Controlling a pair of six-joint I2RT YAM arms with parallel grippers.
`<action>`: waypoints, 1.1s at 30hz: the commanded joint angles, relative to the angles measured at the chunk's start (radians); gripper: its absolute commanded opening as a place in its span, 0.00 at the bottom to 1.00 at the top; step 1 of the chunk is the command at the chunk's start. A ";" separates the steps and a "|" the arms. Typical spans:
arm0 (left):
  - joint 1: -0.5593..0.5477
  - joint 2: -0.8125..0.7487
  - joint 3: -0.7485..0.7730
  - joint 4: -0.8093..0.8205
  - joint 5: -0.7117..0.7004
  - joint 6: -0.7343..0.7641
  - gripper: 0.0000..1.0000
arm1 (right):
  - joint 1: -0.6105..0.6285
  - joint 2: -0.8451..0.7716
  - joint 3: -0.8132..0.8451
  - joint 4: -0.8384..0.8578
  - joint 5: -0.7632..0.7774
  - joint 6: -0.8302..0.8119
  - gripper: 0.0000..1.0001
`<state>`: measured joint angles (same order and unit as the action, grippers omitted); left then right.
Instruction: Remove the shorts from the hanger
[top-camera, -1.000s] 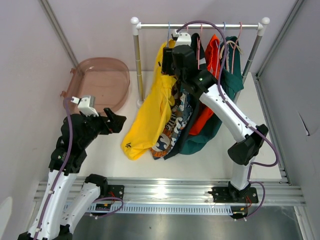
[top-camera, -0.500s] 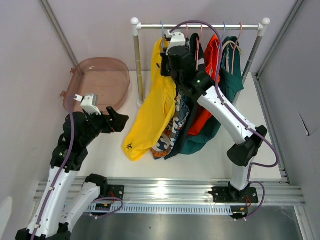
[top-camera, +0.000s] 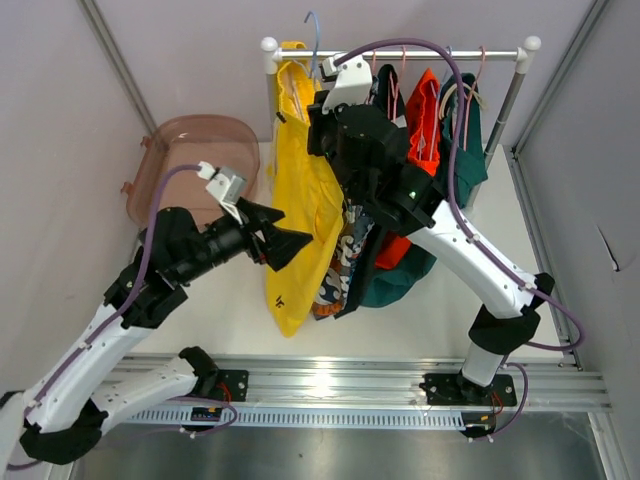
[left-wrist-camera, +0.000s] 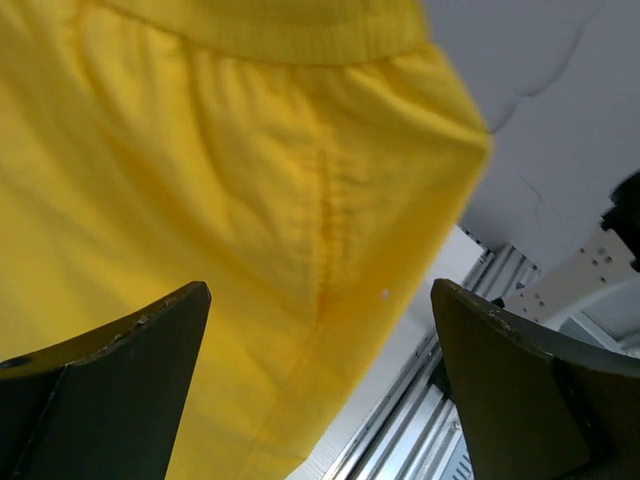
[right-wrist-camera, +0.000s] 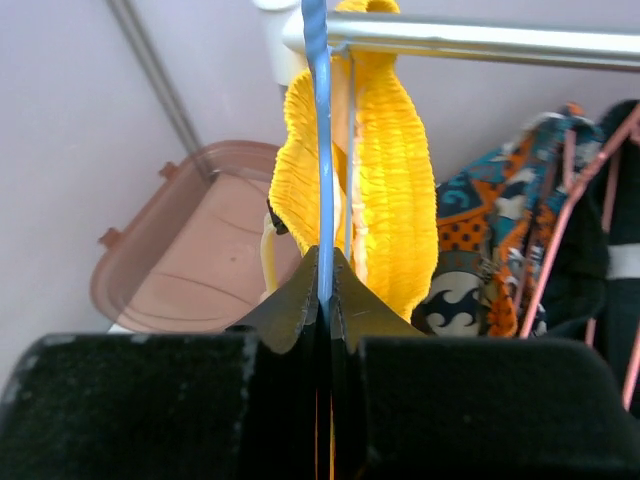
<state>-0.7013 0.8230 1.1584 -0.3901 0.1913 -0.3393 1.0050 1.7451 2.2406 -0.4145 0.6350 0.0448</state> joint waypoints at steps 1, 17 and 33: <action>-0.131 0.031 0.032 0.060 -0.082 0.049 0.99 | 0.010 -0.029 0.056 0.195 0.144 -0.040 0.00; -0.391 0.200 -0.026 0.099 -0.604 0.057 0.93 | 0.041 -0.021 0.062 0.189 0.216 -0.049 0.00; -0.518 0.147 -0.120 -0.016 -0.653 -0.047 0.00 | 0.015 -0.098 0.034 0.152 0.258 -0.008 0.00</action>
<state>-1.1286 1.0672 1.0908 -0.3397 -0.4484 -0.3336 1.0519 1.7359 2.1925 -0.3874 0.8597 0.0193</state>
